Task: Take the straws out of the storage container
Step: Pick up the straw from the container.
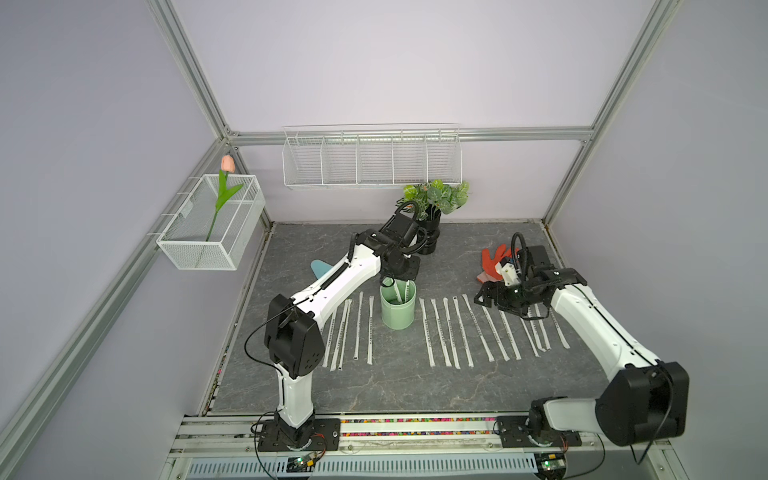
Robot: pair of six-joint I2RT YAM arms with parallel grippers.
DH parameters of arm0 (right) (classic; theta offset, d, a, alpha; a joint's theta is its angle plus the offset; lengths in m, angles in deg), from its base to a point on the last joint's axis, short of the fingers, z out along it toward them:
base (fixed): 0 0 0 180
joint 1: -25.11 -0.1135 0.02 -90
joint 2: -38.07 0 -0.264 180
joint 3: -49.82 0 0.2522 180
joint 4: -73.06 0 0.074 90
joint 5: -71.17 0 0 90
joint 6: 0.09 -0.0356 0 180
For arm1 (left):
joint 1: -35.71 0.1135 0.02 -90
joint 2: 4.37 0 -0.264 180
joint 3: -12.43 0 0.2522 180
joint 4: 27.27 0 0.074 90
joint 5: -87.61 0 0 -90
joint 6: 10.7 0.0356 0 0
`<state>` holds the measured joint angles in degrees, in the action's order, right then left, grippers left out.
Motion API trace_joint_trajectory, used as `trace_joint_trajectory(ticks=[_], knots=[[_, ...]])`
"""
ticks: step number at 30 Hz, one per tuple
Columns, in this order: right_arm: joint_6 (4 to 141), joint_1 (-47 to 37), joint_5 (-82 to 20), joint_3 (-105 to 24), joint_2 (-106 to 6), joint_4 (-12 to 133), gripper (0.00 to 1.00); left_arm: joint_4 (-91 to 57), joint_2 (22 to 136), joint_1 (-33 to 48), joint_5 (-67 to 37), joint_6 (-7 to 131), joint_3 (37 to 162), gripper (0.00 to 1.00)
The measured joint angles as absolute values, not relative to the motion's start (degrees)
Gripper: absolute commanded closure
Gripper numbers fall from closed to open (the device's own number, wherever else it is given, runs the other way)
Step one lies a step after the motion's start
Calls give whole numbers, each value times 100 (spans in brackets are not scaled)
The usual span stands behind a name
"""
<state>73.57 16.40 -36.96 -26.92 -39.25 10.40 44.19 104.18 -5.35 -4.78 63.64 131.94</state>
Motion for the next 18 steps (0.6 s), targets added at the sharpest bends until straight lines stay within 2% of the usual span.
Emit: trace_joint_trajectory(ticks=[18], knots=[[7333,1640,-3862,-2692,-3929,1186,11,4961,9983,-535,-369,6368,13924,93]])
